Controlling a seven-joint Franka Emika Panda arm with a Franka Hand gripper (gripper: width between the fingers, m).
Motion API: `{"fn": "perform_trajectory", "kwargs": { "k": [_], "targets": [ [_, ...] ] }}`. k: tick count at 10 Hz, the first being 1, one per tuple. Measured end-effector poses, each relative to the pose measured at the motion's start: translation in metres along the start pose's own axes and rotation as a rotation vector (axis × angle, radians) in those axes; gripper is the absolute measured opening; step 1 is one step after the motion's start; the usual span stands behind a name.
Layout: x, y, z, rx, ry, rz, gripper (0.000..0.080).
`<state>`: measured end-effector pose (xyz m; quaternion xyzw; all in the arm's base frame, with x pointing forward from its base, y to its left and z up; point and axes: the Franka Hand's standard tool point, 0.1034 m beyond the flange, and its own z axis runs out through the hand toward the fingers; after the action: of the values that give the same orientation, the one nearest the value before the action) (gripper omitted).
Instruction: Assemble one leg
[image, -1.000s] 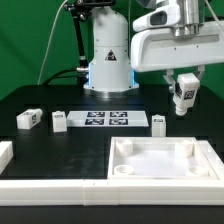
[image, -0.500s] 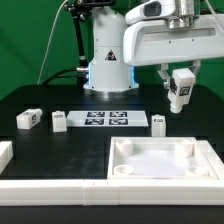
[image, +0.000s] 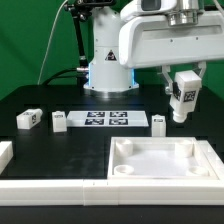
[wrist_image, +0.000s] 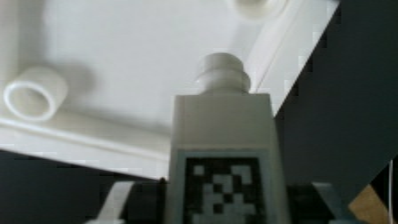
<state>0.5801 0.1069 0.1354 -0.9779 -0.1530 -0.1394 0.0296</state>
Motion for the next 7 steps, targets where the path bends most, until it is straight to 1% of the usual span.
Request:
{"fn": "perform_trajectory", "kwargs": {
  "k": [1,3,4,5,6,7],
  "targets": [
    [0.014,0.005,0.007,0.001,0.011,0.003,0.0291],
    [0.03,0.015,0.024,0.001,0.029,-0.074,0.0291],
    [0.037,0.018,0.033,-0.006,0.064,-0.071,0.0291],
    [0.036,0.013,0.037,-0.002,0.064,-0.062,0.0291],
    [0.036,0.006,0.038,0.003,0.059,-0.062,0.0291],
    [0.036,0.007,0.038,0.002,0.06,-0.067,0.0291]
  ]
}}
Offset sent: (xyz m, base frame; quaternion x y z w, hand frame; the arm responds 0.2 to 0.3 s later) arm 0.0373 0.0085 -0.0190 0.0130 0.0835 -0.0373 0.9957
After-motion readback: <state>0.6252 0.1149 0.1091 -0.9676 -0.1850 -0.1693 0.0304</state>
